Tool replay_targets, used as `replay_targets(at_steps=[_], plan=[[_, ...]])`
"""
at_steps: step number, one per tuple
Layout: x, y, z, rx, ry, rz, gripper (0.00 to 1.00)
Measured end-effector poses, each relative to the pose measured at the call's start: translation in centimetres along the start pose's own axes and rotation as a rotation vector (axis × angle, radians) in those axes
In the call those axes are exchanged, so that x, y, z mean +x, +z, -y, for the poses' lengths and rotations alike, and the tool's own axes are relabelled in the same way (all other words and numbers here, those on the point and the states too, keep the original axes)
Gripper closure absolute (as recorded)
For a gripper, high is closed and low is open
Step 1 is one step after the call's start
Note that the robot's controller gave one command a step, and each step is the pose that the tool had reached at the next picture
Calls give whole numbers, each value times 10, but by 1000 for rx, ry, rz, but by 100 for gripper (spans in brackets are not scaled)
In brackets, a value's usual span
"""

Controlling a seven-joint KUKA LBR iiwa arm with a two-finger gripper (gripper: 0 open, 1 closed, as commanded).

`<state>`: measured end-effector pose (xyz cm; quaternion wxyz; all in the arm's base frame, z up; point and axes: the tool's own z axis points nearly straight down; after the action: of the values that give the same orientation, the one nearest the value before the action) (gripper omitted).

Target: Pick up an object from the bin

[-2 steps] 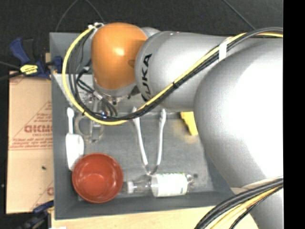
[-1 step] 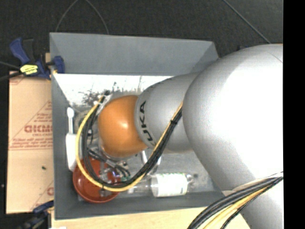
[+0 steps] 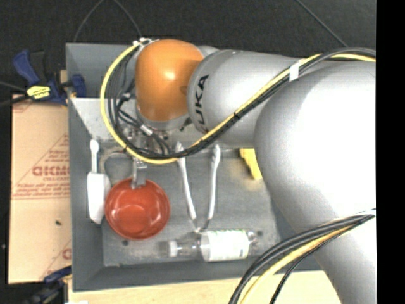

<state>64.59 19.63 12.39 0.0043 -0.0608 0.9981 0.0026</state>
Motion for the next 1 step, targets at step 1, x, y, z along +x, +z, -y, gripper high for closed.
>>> replay_targets(at_steps=[1], plan=[[122, 39, -28, 0, -135, 3, 0]])
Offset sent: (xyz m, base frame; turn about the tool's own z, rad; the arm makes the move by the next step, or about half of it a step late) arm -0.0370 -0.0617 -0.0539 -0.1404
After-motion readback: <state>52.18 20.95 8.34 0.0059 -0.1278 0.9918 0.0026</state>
